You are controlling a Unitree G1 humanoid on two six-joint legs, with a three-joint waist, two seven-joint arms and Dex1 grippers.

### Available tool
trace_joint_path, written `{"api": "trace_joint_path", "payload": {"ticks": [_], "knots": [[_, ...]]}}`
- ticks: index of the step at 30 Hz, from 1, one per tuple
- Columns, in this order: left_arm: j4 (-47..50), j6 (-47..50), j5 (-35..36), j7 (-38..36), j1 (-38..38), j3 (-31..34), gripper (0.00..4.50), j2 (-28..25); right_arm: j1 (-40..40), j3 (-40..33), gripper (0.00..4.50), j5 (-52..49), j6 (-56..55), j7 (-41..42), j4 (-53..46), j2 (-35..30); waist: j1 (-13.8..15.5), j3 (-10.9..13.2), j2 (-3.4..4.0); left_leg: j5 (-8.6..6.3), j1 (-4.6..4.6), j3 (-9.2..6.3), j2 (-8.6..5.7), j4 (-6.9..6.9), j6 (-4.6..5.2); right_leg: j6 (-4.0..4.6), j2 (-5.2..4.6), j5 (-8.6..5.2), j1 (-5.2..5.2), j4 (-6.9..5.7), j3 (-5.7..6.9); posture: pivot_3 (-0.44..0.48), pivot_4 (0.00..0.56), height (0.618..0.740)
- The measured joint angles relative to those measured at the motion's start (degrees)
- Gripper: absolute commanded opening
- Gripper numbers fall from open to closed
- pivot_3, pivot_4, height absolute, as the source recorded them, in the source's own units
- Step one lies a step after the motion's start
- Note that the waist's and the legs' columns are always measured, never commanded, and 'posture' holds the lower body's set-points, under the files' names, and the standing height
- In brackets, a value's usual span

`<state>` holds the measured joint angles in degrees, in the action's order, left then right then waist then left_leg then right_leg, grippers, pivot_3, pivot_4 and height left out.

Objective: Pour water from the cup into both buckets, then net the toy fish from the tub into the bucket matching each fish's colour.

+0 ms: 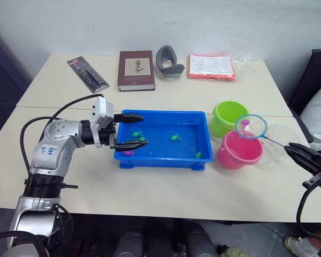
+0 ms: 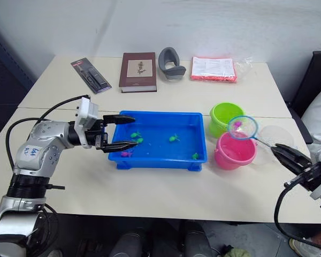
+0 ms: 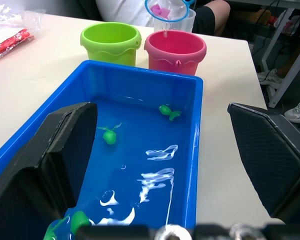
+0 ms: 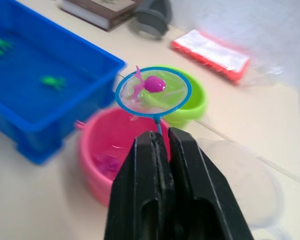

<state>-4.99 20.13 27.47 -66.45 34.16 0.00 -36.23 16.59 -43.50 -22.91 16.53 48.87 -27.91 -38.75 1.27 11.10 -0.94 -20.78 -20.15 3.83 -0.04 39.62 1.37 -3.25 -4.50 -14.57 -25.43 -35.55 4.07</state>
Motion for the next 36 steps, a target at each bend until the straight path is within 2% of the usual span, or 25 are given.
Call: {"api": "trace_joint_path", "payload": {"ticks": [7, 10, 12, 16, 21, 28, 36], "knots": [[-0.21, -0.26, -0.32, 0.17, -0.04, 0.0, 4.49, 0.3, 2.45, 7.13, 0.0, 21.31, -29.53, -6.12, 8.57, 0.69, -0.07, 0.0, 0.0, 0.03, 0.02, 0.03, 0.0, 0.02, -0.05, 0.0, 0.0, 0.0, 0.0, -0.03, -0.03, 0.0, 0.15, 0.74], [-0.01, -0.26, -0.32, 0.37, -0.34, 0.03, 4.49, 0.31, 2.74, 7.27, 0.0, 27.86, -38.14, -10.72, 11.74, 0.51, -0.07, 0.0, 0.0, 0.04, 0.03, 0.04, -0.01, 0.05, -0.05, -0.01, -0.01, 0.0, 0.0, -0.05, -0.07, 0.0, 0.15, 0.74], [0.2, -0.26, -0.32, 0.54, -1.15, 0.02, 4.49, 0.34, 4.56, 7.07, 0.0, 36.88, -48.54, -14.91, 13.59, -2.03, -0.11, -0.01, 0.02, 0.04, 0.04, 0.05, 0.0, 0.04, -0.06, -0.01, 0.0, 0.0, 0.0, -0.04, -0.1, 0.0, 0.15, 0.74], [0.25, -0.26, -0.32, 0.82, -1.28, 0.03, 4.49, 0.41, 6.68, 6.32, 0.0, 47.73, -60.28, -22.15, 16.15, -3.81, -0.1, -0.01, 0.01, 0.07, 0.05, 0.06, 0.02, 0.05, -0.12, -0.01, 0.04, 0.0, 0.0, -0.05, -0.15, 0.0, 0.15, 0.74], [0.28, -0.26, -0.33, 1.34, -1.27, 0.01, 4.49, 1.81, 8.76, 3.31, 0.0, 55.65, -65.31, -28.85, 16.55, -3.81, -0.1, -0.01, 0.01, 0.08, 0.05, 0.08, 0.02, 0.07, -0.14, -0.01, 0.04, 0.0, 0.0, -0.06, -0.19, 0.0, 0.15, 0.74], [0.29, -0.26, -0.4, 1.47, -1.25, -0.12, 4.49, 3.18, 8.0, 1.49, 0.0, 64.55, -64.8, -35.92, 15.61, -4.4, -0.69, -0.01, 0.01, 0.12, 0.07, 0.09, 0.03, 0.07, -0.18, 0.0, 0.07, 0.0, 0.01, -0.11, -0.23, 0.0, 0.15, 0.74], [0.45, -0.26, -0.45, 1.97, -1.32, -0.16, 4.49, 3.98, 10.41, 4.3, 0.0, 62.12, -63.17, -35.37, 14.38, -6.18, -1.32, -0.01, 0.01, 0.14, 0.09, 0.07, 0.03, 0.07, -0.16, 0.0, 0.08, 0.0, 0.01, -0.13, -0.25, 0.0, 0.15, 0.74]]}}
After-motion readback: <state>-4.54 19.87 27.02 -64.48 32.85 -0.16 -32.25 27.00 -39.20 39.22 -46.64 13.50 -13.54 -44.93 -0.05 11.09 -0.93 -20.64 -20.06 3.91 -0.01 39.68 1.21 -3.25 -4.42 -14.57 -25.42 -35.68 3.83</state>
